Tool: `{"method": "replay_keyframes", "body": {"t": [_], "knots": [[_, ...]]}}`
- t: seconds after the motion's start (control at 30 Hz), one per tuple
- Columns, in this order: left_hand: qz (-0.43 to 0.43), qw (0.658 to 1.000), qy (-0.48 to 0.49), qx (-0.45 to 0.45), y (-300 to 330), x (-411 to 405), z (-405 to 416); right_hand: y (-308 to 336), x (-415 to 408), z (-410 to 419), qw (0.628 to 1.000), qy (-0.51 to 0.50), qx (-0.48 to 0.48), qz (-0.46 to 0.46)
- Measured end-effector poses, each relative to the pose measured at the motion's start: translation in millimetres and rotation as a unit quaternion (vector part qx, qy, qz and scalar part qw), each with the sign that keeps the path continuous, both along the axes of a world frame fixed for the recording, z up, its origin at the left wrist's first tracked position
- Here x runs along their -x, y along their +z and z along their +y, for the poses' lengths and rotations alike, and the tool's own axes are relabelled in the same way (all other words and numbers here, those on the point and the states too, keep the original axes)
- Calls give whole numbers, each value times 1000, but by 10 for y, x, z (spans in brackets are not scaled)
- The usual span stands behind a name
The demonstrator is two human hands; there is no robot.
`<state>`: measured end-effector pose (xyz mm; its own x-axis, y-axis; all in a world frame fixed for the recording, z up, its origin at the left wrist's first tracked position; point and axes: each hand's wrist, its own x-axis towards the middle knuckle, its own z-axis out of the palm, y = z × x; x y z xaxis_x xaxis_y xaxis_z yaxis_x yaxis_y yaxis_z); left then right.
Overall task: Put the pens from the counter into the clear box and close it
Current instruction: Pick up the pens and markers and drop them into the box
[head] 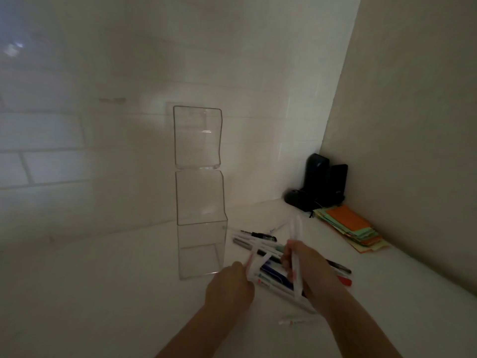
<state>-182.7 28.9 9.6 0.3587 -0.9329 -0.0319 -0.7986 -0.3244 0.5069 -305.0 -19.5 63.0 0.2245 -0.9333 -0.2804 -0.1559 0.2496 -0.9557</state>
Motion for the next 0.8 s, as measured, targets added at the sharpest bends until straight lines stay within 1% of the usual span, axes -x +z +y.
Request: {"method": "replay_keyframes", "body": {"t": [0.03, 0.07, 0.1, 0.13, 0.17, 0.23, 0.27, 0.3, 0.37, 0.43, 0.53, 0.6, 0.7, 0.8], "knots": [[48, 998, -16, 47, 72, -13, 81, 73, -29, -15, 999, -4, 43, 33], [114, 987, -26, 106, 174, -30, 162, 154, -62, -18, 994, -10, 94, 50], [190, 967, -26, 168, 313, -69, 241, 248, -108, -12, 989, -14, 143, 39], [262, 938, -15, 226, 485, -134, 289, 341, -166, 0, 982, -13, 186, 10], [312, 906, -4, 285, 662, -224, 311, 434, -237, 15, 975, -1, 220, -27], [350, 853, -1, 387, 976, -450, 272, 596, -437, 29, 958, 38, 266, -100], [356, 836, -8, 418, 1106, -562, 229, 657, -552, 16, 949, 59, 286, -116], [357, 828, -18, 433, 1213, -659, 182, 697, -673, -3, 942, 78, 307, -114], [360, 827, -40, 431, 1293, -809, 66, 705, -900, -47, 932, 93, 343, -75], [354, 843, -58, 400, 1275, -876, -32, 630, -1063, -111, 930, 87, 357, -20], [376, 863, -59, 332, 1137, -941, -160, 480, -1164, -188, 919, 107, 363, 112], [396, 867, -51, 297, 1019, -996, -222, 415, -1159, -211, 905, 125, 370, 170], [371, 883, -24, 287, 954, -1028, -276, 417, -1092, -228, 906, 121, 374, 158], [325, 895, -34, 303, 950, -981, -266, 454, -1011, -231, 909, 138, 360, 157]]}}
